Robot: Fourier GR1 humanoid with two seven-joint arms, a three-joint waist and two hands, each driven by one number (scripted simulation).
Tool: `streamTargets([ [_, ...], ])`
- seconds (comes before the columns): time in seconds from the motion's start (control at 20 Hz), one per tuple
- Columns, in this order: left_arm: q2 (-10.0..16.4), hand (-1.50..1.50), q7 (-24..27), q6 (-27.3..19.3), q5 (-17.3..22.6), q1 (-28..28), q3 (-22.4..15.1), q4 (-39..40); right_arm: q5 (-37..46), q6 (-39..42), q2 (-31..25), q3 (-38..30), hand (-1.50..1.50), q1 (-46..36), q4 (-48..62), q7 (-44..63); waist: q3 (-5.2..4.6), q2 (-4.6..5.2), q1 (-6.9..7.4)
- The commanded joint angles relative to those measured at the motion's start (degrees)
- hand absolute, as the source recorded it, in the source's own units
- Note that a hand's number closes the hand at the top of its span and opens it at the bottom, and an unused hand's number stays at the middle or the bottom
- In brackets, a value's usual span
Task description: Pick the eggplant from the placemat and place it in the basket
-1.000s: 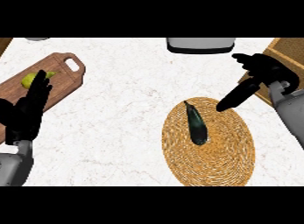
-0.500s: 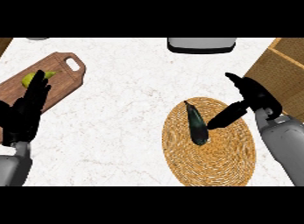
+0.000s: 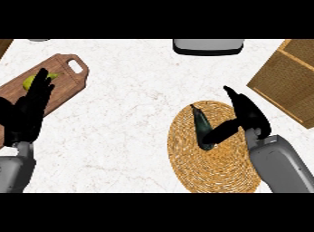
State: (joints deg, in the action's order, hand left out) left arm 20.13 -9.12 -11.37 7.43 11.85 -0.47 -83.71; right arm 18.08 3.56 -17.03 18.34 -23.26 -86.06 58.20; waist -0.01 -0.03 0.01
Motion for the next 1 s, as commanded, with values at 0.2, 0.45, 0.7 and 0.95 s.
streamTargets([
  [0.2,-0.9,0.0,1.7,4.1,-1.6,-1.1,3.7,0.3,6.2,-0.2,5.5,-2.3,-1.5,3.9,1.2,-3.5,0.01,0.03,0.05],
  [0.45,-6.4,0.0,-2.4,-0.6,-5.9,-0.5,-0.2,-3.0,9.0,-0.6,7.6,-2.5,-1.5,5.2,0.4,-3.9,0.01,0.0,-0.05],
  [0.7,-4.2,0.0,2.3,5.0,-4.7,-0.3,4.9,2.6,11.6,0.2,11.7,-5.3,-1.5,0.0,7.8,-4.3,0.0,0.06,0.09],
  [0.95,-5.7,0.0,-2.4,3.3,-6.1,0.2,4.0,-2.0,15.7,-0.9,11.6,-3.0,-1.5,5.2,8.6,-6.5,0.02,0.03,0.1],
])
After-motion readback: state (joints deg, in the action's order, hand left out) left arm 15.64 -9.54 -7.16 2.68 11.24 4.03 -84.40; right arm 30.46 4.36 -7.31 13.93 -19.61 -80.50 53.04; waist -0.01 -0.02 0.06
